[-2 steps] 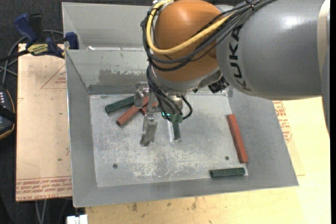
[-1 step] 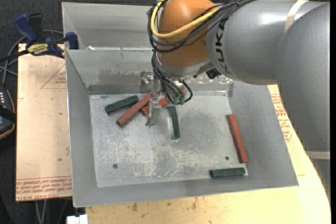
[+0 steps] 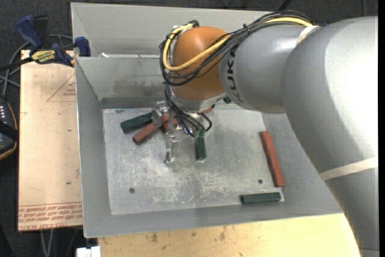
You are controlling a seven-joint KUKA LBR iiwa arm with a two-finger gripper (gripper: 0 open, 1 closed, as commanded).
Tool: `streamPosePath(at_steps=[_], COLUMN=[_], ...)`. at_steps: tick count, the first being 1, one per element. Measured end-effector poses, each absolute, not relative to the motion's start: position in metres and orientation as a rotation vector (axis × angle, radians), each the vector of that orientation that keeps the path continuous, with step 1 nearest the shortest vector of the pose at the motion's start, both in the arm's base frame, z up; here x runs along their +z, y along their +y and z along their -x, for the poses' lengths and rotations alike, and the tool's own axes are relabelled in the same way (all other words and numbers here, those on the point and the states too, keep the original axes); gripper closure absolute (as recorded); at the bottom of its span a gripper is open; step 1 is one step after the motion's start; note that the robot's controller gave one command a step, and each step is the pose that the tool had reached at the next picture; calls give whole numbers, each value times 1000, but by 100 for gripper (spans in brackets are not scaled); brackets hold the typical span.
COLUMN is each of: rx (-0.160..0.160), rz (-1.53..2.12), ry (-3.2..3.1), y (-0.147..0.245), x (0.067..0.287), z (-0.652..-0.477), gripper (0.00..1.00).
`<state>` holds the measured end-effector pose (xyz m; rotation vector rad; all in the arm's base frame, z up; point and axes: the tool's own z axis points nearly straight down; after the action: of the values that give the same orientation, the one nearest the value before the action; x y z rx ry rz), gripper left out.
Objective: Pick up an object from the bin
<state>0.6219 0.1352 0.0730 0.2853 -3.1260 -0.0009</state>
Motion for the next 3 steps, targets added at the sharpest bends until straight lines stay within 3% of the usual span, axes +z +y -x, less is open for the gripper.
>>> streamPosePath(at_steps=[1, 2, 3], rx=[-5, -6, -4], rz=[-440, -435, -435], ry=[-3117, -3121, -3116], y=[184, 183, 182], x=[74, 77, 74], z=[-648, -650, -648], gripper=[0, 100, 0])
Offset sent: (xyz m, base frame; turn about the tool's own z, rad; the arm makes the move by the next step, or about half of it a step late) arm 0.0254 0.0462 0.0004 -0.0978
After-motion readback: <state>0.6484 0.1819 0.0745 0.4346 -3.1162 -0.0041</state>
